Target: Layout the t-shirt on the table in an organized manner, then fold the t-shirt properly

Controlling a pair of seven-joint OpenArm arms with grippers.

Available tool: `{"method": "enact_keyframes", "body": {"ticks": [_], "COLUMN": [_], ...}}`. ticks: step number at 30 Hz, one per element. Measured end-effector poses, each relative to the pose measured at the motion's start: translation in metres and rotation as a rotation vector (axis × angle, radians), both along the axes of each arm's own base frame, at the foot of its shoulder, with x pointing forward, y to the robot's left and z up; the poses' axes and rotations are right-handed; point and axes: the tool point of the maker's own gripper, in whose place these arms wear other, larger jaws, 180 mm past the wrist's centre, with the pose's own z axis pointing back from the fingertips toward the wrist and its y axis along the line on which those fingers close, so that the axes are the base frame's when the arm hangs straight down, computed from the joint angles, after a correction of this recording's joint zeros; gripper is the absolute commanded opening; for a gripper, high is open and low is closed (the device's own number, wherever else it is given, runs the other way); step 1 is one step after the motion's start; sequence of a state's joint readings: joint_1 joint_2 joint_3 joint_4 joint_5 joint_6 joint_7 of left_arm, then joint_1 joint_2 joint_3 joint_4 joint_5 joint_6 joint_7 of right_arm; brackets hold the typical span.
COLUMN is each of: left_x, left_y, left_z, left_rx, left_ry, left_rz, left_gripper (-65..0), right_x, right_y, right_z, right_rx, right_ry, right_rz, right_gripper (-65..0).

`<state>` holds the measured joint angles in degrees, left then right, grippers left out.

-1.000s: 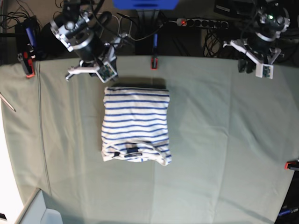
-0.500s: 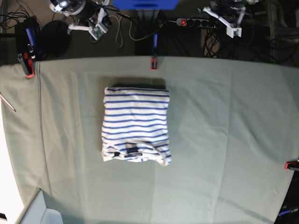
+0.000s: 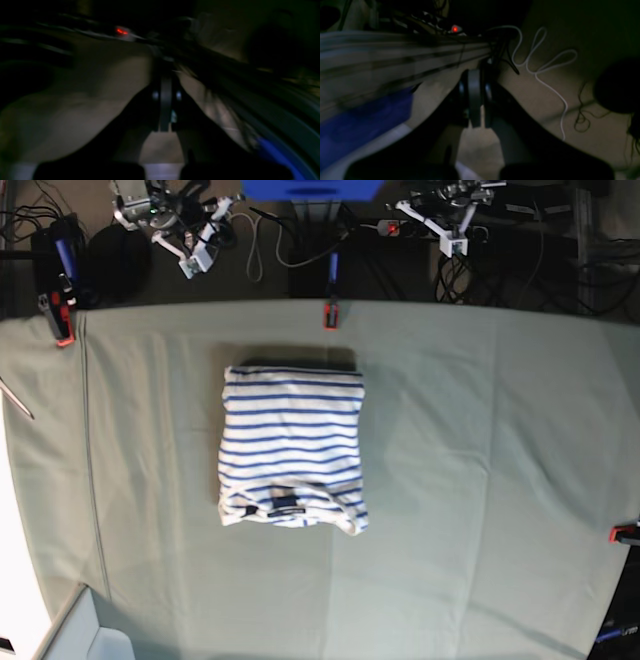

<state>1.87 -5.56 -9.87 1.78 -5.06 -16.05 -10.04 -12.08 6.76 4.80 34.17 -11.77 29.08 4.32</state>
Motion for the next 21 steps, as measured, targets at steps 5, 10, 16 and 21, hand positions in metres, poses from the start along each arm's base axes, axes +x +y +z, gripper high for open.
{"method": "enact_keyframes", "body": {"ticks": [5,10,16,21], "left_x": [0.033,0.012,0.011,0.003], "left_y": [0.032,0.026,0.017,0.004], "left_z": [0.001,-0.003,-0.005,-0.006], "left_rx": [0.164,0.159,0.135,0.126], "left_ry": [-0.034,0.044,0.105,0.111], "left_rz": [-0.003,-0.017,-0.024,-0.119], "left_gripper": [-65.0,-65.0,-65.0,-65.0], "right_x": [0.007,-0.015,-0.008,-0.023], "right_y": [-0.05,-0.094,-0.095,-0.084], "right_z": [-0.024,-0.026,-0.022,-0.025], "right_rx": [-0.265,-0.551,-0.621,-0.606], "right_ry": [-0.038,-0.036,-0.064,-0.037], "right_rz": [-0.15,-0.181,-0.189,-0.183], "right_gripper": [-65.0,-65.0,-65.0,-65.0]}}
